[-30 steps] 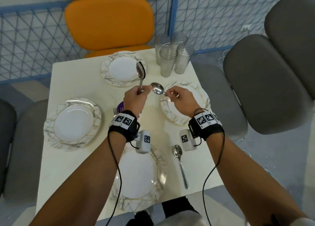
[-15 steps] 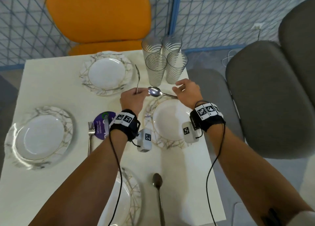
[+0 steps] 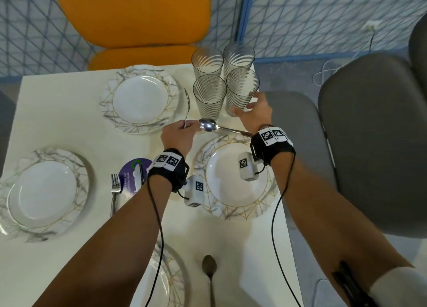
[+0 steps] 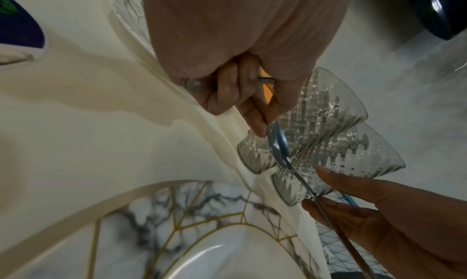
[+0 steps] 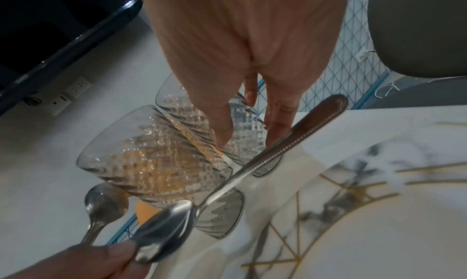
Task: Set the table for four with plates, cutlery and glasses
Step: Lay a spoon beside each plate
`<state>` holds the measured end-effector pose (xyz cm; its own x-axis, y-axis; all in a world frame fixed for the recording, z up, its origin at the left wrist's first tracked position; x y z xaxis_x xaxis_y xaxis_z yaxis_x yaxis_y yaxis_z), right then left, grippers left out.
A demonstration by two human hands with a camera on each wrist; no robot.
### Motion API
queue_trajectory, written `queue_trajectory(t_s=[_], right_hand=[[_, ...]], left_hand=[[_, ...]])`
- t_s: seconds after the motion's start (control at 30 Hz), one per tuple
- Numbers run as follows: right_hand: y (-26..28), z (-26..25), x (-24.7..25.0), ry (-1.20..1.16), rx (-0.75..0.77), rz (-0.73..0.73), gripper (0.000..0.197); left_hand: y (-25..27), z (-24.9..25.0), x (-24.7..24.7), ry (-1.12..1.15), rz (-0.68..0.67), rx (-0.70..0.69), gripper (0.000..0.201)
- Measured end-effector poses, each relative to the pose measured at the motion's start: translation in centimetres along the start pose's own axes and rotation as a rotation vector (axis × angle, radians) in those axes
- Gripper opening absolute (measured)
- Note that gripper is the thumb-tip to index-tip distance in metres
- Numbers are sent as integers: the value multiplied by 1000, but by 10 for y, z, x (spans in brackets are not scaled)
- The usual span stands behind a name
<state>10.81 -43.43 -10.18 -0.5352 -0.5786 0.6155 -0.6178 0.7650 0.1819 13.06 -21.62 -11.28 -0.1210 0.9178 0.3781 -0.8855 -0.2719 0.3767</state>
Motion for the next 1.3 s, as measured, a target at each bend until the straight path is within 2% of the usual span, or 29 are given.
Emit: queue_trajectory(t_s=[0.37, 0.5, 0.63, 0.73, 0.77, 0.93, 1.3], right_hand=[[-17, 1, -15, -35, -22, 21, 77], [-13, -1, -9, 34, -49, 5, 79], [10, -2, 5, 219, 77, 147, 52], [32, -2, 4, 324, 225, 104, 31], [37, -3, 0, 334, 268, 69, 29], [50, -21, -28, 425, 358, -1, 71], [40, -42, -49, 341, 218, 33, 67]], left_hand=[[-15, 4, -11, 18, -26, 10, 10], [-16, 4, -13, 15, -24, 24, 10], [-18, 2, -13, 5, -18, 26, 10], [-17, 2, -10, 7, -21, 39, 9], [-17, 1, -8, 5, -20, 43, 8], [-19, -1, -1, 3, 4, 43, 5], [-26, -4, 7, -13, 16, 35, 6]])
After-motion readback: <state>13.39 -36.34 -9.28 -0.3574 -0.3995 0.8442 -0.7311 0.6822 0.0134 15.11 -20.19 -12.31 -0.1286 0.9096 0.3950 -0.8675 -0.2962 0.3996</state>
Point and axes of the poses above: each hand's wrist, its own y-axis away from the middle knuckle, its own x-axis out of the back of the hand, z = x × y, the point moved 1 cm from there along -y, towards the middle knuckle, and after that the axes turned 13 degrees about z, right-handed, at the moved point
